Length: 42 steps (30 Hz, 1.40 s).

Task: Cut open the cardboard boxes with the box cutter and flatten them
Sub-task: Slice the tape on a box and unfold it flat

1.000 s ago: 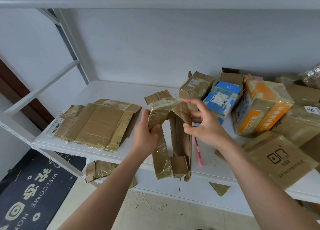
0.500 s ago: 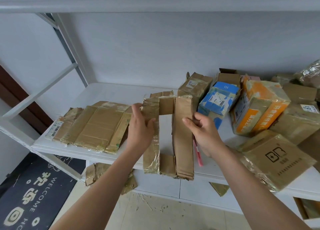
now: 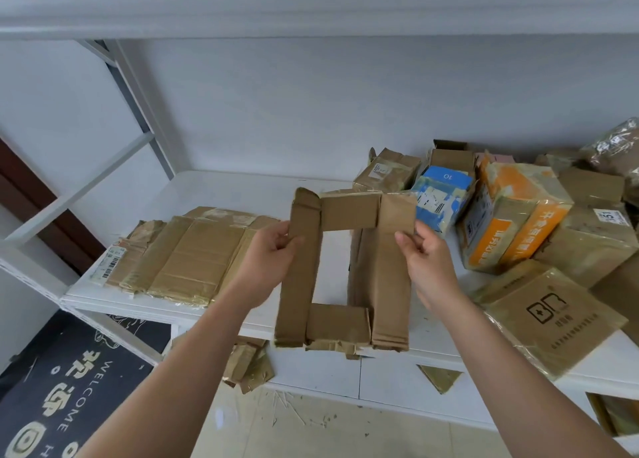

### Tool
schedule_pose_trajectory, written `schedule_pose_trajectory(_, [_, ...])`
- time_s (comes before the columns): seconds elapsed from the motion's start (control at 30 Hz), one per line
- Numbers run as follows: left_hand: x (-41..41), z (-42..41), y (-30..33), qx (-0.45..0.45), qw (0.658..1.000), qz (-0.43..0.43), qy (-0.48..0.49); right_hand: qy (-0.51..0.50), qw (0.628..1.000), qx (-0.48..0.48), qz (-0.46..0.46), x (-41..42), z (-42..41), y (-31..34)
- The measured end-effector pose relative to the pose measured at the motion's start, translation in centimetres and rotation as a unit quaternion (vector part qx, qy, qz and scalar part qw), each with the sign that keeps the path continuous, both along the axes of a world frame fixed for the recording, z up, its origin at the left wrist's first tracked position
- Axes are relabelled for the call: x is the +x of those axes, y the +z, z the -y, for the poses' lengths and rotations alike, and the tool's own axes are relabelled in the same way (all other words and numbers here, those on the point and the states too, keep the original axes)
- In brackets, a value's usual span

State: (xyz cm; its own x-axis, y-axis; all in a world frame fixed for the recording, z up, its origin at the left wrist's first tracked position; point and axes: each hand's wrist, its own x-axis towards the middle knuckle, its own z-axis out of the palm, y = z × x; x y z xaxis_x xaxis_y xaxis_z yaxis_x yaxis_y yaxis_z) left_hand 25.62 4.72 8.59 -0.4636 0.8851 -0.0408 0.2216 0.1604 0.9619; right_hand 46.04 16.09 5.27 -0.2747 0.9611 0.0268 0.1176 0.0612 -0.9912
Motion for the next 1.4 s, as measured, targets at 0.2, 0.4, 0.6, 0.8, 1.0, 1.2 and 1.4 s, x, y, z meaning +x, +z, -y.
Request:
schedule_pose_trajectory(0.2, [1.1, -0.4, 1.1, 0.014, 0.999, -0.019, -0.045, -0.044, 0.852, 0.422, 0.306, -0.9, 0.4, 1.1])
schedule_pose_trajectory(0.4, [1.8, -0.9, 2.4, 0.028, 0.995, -0.081, -0.049, -0.041, 0.765, 0.434, 0.475, -1.3, 1.4, 2.4])
schedule_pose_trajectory(0.6, [0.4, -0.5, 2.8, -0.009, 0.98, -0.191, 0.062, 0.023, 0.917, 0.292, 0.269, -1.3, 1.2, 4.4])
schedule_pose_trajectory(0.8, [-2.1, 1.4, 1.7, -0.153, 0.935, -0.294, 0.128, -0.034, 0.933, 0.244, 0.262, -0.6, -0.3, 6.1])
schedule_pose_trajectory(1.0, [-1.5, 1.8, -1.0, -0.138, 0.958, -0.14, 0.207, -0.068, 0.936, 0.235, 0.254, -2.1, 0.4, 6.6])
schedule_pose_trajectory(1.2, [-2.1, 1.6, -3.4, -0.14, 0.953, -0.115, 0.244, -0.059, 0.938, 0.258, 0.225, -3.2, 0.9, 6.1])
schedule_pose_trajectory(1.4, [-4.9, 3.3, -3.6, -0.044, 0.977, 0.058, 0.2, -0.027, 0.948, 0.244, 0.203, -2.7, -0.4, 4.7])
